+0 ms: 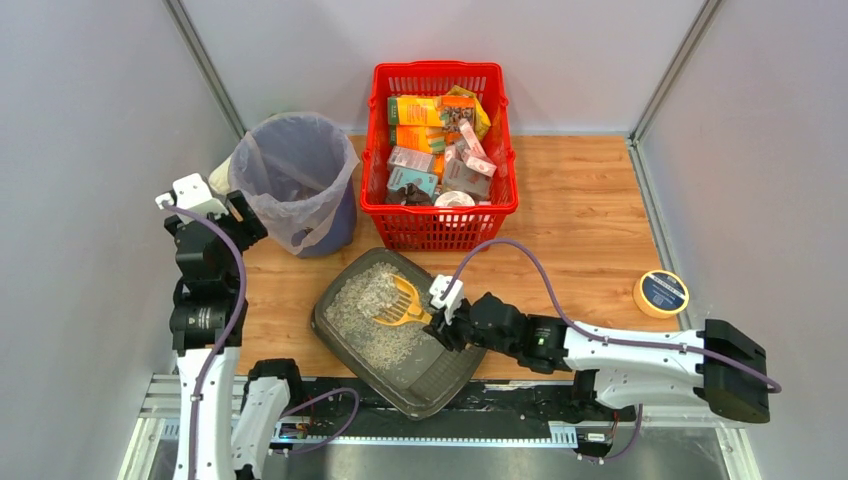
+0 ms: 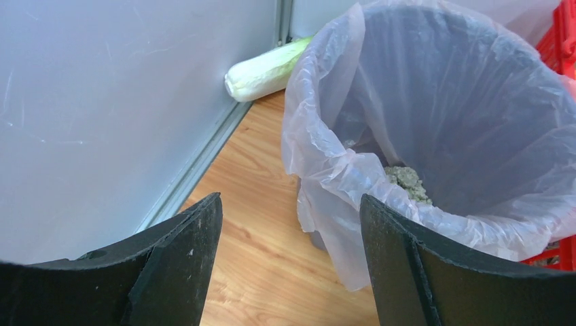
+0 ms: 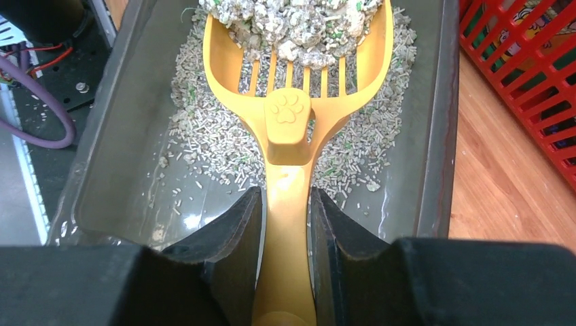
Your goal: Clean the litter box
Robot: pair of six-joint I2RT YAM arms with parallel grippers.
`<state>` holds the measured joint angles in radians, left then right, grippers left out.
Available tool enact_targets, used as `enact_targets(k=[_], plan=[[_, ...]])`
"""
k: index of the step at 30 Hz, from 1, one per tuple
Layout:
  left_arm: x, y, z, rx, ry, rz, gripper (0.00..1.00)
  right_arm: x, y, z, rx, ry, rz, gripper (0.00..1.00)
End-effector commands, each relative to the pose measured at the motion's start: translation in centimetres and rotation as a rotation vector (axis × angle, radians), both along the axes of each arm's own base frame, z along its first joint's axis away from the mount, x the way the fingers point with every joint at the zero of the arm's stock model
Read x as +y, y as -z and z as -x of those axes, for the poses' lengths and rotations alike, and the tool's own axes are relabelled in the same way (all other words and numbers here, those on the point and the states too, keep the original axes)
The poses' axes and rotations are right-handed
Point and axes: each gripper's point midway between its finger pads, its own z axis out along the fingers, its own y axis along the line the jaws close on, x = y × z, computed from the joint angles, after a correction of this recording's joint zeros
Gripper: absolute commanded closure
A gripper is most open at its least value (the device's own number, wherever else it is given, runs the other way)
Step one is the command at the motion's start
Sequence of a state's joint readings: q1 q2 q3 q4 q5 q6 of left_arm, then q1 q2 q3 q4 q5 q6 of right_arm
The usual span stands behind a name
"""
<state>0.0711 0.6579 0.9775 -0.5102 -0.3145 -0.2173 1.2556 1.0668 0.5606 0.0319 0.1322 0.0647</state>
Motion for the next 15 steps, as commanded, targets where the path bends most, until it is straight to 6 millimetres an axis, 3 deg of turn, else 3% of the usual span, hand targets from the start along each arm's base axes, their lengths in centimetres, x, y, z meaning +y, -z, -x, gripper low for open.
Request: enact_targets(k=[1,3,5,6,7,9,11,12,14,15], plan=[[0.5,-1.7,0.1,-0.105,-0.016,-0.033,0.18,2.0,-1.9,-1.1,-0.042,0.047,-0.146,1.00],[0.8,-1.5,0.4,-0.094,-0.029,-0.053,0.18,2.4,-2.6,-0.9,-0.051,0.057,-0.168,1.00],[1.1,-1.2,0.7,-0.085,-0.042,-0.066,0.18,1.7,-2.3,-0.1,-0.056,0.065,-0.153,1.00],[1.1,-1.0,0.6,-0.080,-0.043,-0.068,0.18,1.2,-3.2,0.5,-0.062,0.081,-0.178,1.00],[1.1,-1.0,0.6,-0.082,-0.042,-0.071,0.18,0.6,-2.5,0.8,-0.056,0.089,-0.168,1.00],[0.9,-1.0,0.4,-0.082,-0.033,-0.066,0.18,0.0,-3.1,0.7,-0.049,0.123,-0.230,1.00],[0.6,-0.9,0.1,-0.080,-0.015,-0.060,0.18,0.5,-3.9,0.2,-0.072,0.140,-0.287,1.00],[0.6,-0.8,0.0,-0.077,-0.012,-0.056,0.18,1.0,-3.0,-0.1,-0.077,0.149,-0.247,1.00],[0.4,-0.5,-0.2,-0.068,-0.002,-0.050,0.18,1.6,-3.0,0.3,-0.064,0.135,-0.197,1.00],[0.3,-0.4,-0.2,-0.066,0.002,-0.046,0.18,1.6,-3.3,1.4,-0.069,0.116,-0.192,1.00]])
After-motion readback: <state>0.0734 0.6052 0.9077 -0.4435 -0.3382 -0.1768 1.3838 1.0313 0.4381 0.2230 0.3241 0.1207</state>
